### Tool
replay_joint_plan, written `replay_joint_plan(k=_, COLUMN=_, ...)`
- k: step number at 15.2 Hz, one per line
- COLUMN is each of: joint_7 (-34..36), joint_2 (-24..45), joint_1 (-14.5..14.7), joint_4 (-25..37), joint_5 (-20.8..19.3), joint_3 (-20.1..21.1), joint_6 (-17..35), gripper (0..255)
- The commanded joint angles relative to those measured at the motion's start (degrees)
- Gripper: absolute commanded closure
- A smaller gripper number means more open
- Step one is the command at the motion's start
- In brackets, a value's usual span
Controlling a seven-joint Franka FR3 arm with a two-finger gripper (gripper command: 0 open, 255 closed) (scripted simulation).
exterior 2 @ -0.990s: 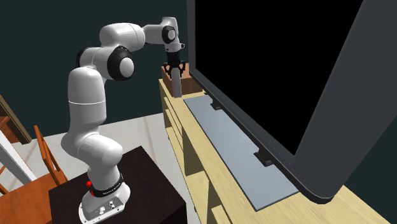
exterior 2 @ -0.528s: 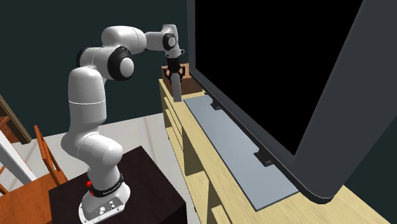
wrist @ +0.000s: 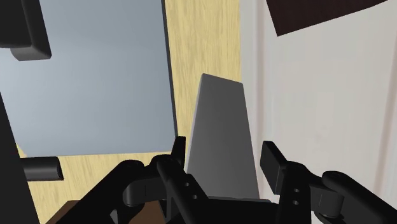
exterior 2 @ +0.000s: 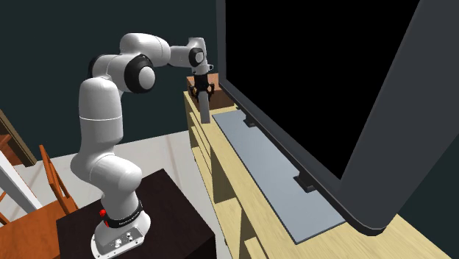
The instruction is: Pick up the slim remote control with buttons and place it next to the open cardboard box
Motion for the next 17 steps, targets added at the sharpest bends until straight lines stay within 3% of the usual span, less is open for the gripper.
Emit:
replay_joint_plan(k=1, joint_7=0.08, joint_2=0.33, joint_1=0.0, joint_4=-1.17, joint_5=-0.02, joint_3=0.0, joint_6=1.55, gripper=255)
replay_joint_plan(k=17, joint_7=0.59, joint_2=3.64, joint_1=-0.03, joint_4=-8.92, joint_5=-0.28, joint_3=-0.06, joint_6=12.6, gripper=255)
